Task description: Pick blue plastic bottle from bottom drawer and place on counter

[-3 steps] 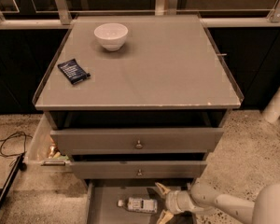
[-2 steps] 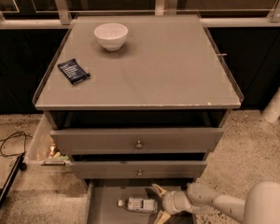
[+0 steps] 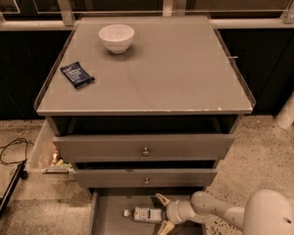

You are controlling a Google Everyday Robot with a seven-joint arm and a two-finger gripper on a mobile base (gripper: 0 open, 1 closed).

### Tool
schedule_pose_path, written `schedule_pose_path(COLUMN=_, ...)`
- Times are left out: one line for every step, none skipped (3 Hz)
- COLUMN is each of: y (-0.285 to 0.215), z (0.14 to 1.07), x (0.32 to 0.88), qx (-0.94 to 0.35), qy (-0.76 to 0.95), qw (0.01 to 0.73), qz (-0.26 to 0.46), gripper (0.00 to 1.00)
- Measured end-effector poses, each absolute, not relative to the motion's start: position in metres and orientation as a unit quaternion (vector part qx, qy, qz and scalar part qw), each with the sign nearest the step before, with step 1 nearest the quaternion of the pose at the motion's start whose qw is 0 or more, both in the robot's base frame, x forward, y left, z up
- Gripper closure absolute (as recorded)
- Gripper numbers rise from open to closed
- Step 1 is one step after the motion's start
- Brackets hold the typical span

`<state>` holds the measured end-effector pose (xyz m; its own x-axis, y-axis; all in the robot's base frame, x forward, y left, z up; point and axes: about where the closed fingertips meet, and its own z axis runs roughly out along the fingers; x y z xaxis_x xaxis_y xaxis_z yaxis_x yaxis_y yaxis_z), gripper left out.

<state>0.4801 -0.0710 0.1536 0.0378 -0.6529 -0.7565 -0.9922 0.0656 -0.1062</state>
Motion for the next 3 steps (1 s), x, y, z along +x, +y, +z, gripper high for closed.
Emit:
schedule_pose_path(y=-0.067, z=0.142, x=0.48, qx=-0.63, qy=0.65, qw=0.336, qz=0.259, gripper=0.0)
schedule_pose_path(y=-0.064, z=0.132, x=0.48, qx=-0.626, qy=0.654, qw=0.332, qz=0.265, gripper=0.0)
schedule_pose_path(y=-0.064, z=0.132, x=0.48, qx=-0.626, qy=0.654, qw=0.332, qz=0.265, gripper=0.19)
